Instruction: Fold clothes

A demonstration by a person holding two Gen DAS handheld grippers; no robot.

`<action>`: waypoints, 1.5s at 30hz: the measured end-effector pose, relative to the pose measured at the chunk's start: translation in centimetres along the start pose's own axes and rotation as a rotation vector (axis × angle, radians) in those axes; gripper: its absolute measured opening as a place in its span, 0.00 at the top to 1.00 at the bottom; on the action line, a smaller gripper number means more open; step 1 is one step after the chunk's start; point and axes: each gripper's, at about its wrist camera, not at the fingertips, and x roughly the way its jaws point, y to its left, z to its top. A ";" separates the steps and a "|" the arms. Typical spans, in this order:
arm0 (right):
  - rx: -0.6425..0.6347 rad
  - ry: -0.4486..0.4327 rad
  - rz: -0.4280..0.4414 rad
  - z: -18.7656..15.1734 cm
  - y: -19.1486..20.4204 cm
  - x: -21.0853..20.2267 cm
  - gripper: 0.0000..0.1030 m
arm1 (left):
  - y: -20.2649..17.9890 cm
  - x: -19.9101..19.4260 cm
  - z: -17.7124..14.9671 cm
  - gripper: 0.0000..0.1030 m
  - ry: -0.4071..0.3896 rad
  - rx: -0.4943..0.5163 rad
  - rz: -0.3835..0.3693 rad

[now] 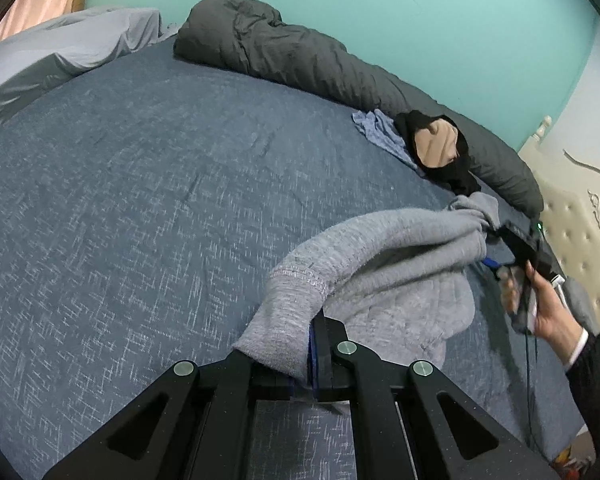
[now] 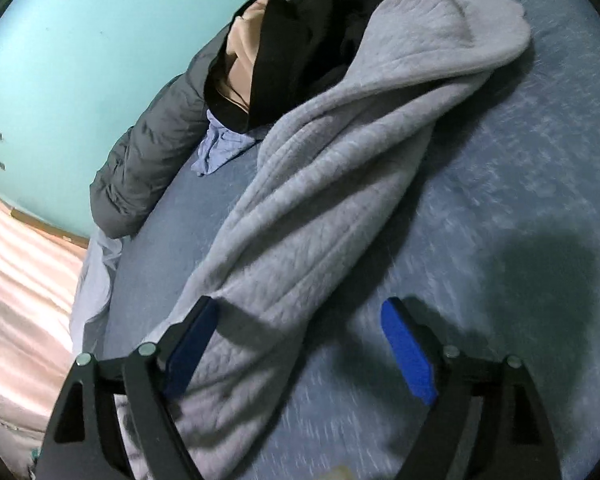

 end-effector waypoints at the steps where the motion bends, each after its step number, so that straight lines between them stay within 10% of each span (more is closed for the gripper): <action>1: 0.005 0.000 0.009 0.3 0.0 0.6 0.18 | 0.0 0.1 -0.1 0.95 0.004 0.010 0.004; 4: -0.017 0.008 -0.008 0.9 0.0 2.0 0.18 | -0.1 0.4 -0.2 0.95 0.007 0.022 0.011; 9: -0.150 -0.011 -0.017 1.0 1.1 2.0 0.69 | -0.4 0.7 -0.2 0.95 0.008 0.016 0.013; 12: -0.209 -0.050 -0.014 1.0 1.8 0.2 0.78 | -0.9 0.1 -0.1 0.95 -0.002 0.023 0.015; 45: -0.505 -0.291 0.064 -6.4 15.4 -41.8 0.82 | -12.2 -23.5 4.6 0.96 -0.253 0.064 -0.100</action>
